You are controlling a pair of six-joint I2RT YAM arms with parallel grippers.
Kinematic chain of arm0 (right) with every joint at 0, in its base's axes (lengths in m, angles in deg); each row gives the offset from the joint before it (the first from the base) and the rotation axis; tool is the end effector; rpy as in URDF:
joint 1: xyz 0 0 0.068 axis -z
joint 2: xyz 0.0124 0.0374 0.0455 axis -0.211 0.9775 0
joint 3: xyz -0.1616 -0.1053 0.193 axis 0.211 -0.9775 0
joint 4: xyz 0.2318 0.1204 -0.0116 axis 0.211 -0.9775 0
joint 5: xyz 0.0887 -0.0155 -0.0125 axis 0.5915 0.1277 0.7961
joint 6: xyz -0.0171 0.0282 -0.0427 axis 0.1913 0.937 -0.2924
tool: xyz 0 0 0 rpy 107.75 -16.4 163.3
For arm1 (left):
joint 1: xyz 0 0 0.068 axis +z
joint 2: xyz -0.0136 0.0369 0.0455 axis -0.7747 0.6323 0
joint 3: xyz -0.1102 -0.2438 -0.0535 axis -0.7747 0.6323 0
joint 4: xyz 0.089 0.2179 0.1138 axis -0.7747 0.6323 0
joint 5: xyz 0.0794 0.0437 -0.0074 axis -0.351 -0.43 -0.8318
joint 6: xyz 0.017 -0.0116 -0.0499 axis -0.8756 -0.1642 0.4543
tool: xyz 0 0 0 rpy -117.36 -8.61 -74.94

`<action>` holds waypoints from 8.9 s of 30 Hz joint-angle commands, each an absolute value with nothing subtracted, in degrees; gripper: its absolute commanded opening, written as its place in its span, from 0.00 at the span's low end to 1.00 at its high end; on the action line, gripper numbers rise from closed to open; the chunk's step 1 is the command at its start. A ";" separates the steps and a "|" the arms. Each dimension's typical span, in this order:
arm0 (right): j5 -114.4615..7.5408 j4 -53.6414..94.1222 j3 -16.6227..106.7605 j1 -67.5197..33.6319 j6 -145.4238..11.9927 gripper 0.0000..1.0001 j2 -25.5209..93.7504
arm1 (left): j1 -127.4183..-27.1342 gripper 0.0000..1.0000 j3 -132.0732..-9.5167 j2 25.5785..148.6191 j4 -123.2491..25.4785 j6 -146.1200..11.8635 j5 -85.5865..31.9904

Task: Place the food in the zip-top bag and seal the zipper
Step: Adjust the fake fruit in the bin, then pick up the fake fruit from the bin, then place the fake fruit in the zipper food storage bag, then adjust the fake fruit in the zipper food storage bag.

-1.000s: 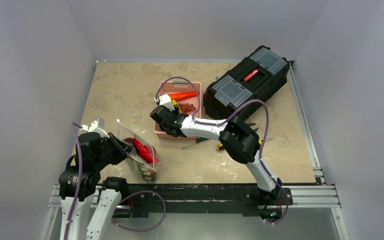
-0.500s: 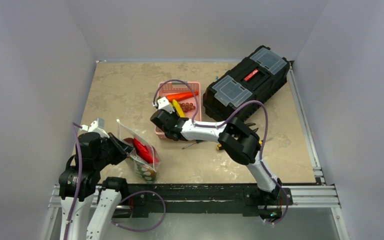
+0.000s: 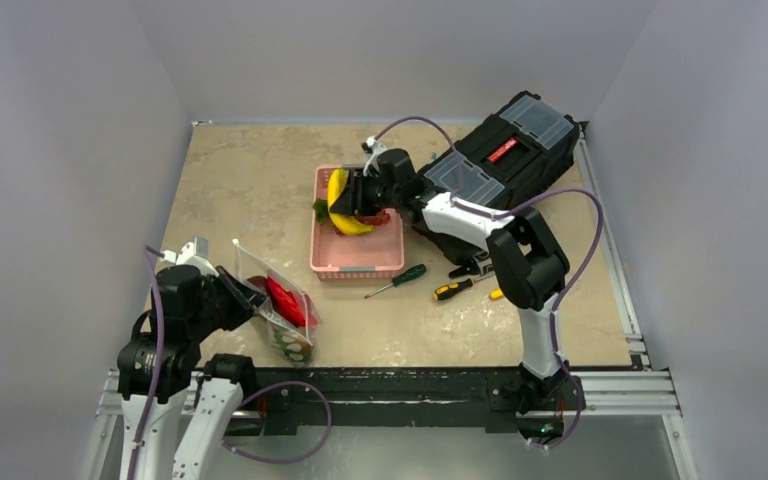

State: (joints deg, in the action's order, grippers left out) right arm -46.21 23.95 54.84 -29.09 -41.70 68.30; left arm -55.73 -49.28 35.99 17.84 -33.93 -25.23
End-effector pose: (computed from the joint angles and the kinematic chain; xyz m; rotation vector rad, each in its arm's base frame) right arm 0.3487 0.3182 0.2336 -0.3551 2.1631 1.0307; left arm 0.0572 -0.0111 0.3170 -0.6958 2.2035 -0.6508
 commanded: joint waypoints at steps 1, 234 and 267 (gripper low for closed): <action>-23.49 33.13 52.87 -27.37 -31.05 0.12 72.33 | -55.81 0.00 -49.92 35.45 17.69 -34.67 -24.95; -81.30 23.86 52.06 -69.24 -60.78 0.07 51.59 | -55.79 0.00 -50.24 34.79 16.52 -33.20 -23.38; -18.77 78.59 32.09 -47.30 1.12 0.00 56.28 | -55.79 0.00 -49.81 33.40 17.48 -33.39 -23.85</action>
State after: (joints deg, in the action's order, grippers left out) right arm -23.50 73.22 33.53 -47.58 -2.88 57.41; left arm -55.73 -48.95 33.69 21.25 -33.34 -24.78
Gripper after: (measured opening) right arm 0.361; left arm 0.003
